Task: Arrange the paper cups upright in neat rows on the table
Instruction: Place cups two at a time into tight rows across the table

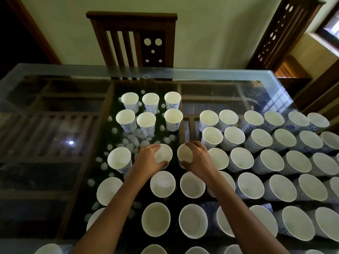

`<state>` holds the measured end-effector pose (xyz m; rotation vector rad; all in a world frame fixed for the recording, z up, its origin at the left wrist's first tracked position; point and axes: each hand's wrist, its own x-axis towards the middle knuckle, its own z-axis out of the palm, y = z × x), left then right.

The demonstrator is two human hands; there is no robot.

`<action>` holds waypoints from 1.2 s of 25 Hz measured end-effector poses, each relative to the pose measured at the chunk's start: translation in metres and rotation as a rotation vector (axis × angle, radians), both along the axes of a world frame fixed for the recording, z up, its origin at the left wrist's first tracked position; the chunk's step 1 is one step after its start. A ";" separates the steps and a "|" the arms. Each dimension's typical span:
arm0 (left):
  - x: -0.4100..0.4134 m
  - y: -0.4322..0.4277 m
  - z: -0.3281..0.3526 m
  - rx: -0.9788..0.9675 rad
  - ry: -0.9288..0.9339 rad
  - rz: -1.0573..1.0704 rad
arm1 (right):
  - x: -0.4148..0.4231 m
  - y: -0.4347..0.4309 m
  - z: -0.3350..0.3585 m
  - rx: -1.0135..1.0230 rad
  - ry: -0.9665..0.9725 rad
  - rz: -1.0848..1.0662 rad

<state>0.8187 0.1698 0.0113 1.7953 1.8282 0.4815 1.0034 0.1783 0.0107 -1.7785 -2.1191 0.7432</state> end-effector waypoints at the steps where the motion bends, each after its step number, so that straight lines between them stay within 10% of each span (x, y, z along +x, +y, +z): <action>1: 0.001 0.000 -0.001 0.003 -0.008 -0.006 | 0.002 -0.001 0.000 0.003 0.001 -0.006; 30: -0.020 0.086 0.009 0.166 -0.047 0.073 | -0.022 0.097 0.021 0.036 0.014 0.089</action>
